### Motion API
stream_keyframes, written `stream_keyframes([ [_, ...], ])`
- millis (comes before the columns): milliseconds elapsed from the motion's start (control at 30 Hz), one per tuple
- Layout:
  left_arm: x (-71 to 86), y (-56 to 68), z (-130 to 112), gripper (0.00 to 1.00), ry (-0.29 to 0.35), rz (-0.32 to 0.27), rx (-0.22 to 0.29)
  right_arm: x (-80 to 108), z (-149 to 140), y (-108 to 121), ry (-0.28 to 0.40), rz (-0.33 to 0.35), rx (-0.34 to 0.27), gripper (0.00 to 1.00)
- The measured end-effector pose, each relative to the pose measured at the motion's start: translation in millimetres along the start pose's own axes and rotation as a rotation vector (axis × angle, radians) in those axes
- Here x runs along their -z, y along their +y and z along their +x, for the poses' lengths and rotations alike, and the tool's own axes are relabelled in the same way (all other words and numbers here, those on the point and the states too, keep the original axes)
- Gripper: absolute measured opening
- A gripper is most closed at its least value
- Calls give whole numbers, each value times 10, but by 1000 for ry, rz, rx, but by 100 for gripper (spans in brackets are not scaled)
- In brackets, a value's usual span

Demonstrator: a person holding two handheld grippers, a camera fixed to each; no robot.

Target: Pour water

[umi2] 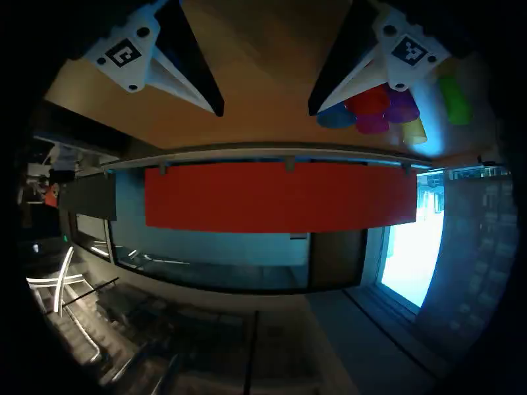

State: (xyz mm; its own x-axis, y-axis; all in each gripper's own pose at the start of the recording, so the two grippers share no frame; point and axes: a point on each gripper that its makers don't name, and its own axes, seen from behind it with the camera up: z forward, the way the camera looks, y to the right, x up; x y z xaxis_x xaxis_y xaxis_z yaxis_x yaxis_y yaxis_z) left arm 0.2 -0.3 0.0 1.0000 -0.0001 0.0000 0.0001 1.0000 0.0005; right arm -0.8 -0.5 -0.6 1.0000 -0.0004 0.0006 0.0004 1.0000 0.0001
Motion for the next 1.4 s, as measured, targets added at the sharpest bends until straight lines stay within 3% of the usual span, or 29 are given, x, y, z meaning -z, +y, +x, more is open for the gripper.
stream_keyframes([
  [300,18,-35,22,84,-6,4,1,1,-8,-74,-4,24,18,99],
  [600,4,36,7,84,-49,-24,24,1,246,-202,-9,66,45,99],
  [1000,-89,117,513,84,-49,-99,12,-89,666,-250,-31,99,45,99],
  [1400,-206,202,1079,84,-43,-162,-8,-229,1263,-203,-24,108,44,99],
])
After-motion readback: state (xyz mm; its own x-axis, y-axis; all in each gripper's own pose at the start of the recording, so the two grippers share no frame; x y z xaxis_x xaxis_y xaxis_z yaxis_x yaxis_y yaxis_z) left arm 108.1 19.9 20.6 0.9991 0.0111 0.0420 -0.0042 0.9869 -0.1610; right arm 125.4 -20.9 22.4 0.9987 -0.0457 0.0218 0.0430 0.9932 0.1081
